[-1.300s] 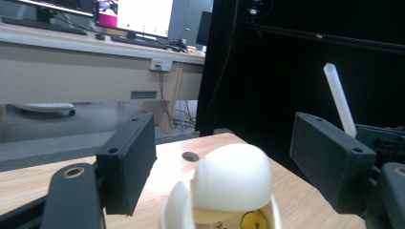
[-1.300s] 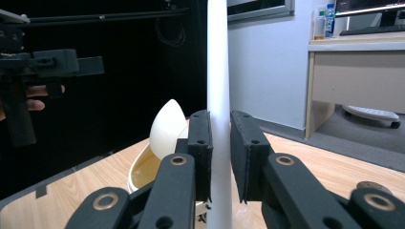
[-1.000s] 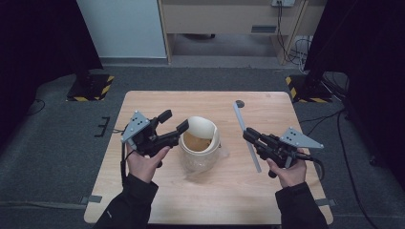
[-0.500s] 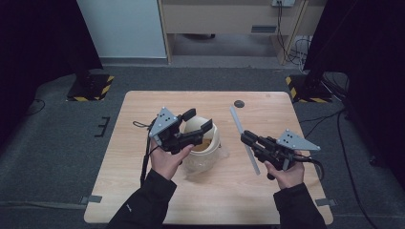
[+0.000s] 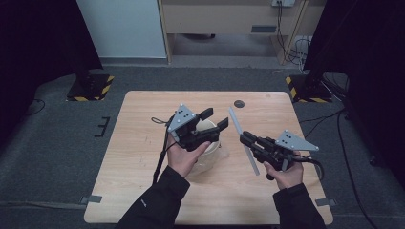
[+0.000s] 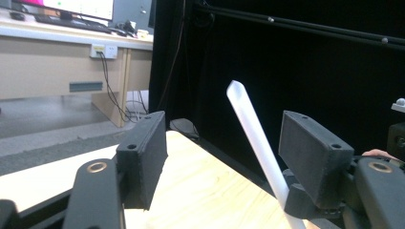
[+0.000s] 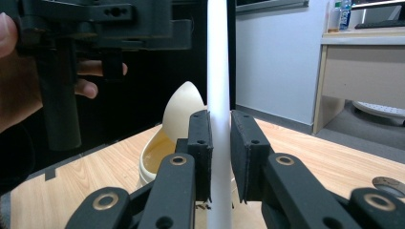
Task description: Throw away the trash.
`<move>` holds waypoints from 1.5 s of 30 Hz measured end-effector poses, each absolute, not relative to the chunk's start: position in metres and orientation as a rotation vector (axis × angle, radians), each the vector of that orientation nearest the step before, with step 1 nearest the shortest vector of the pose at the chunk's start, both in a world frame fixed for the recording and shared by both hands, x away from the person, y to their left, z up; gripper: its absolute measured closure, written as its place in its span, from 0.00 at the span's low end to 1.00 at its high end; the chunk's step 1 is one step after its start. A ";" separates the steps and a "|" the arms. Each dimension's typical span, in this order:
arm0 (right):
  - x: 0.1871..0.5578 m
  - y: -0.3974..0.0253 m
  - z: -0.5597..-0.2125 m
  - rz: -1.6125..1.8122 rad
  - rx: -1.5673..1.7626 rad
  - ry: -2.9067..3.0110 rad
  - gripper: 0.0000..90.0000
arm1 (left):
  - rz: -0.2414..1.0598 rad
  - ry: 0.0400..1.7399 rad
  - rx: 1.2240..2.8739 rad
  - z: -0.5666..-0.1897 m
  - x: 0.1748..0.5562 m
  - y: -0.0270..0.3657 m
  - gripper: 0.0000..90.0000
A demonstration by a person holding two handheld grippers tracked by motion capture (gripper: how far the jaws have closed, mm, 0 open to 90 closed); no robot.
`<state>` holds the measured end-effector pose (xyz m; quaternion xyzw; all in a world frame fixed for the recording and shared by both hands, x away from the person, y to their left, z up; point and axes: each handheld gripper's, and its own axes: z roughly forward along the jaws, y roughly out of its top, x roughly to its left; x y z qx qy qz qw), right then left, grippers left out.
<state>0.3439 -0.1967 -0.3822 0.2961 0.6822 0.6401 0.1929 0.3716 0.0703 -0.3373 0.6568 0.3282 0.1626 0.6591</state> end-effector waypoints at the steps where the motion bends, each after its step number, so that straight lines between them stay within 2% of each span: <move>1: 0.344 -0.197 -0.382 1.797 0.831 1.915 0.88 | 0.366 0.744 1.491 -0.338 0.372 0.067 0.37; 11: 0.344 -0.195 -0.383 1.800 0.822 1.924 0.88 | 0.313 0.754 1.499 -0.343 0.377 0.045 0.45; 25: 0.344 -0.191 -0.386 1.802 0.822 1.948 0.88 | 0.274 0.759 1.514 -0.345 0.377 0.041 0.79; 35: 0.344 -0.190 -0.387 1.799 0.826 1.961 0.87 | 0.209 0.716 1.505 -0.342 0.372 0.039 0.88; 45: 0.344 -0.204 -0.379 1.839 0.878 1.885 0.80 | 0.212 0.686 1.504 -0.338 0.368 0.044 0.89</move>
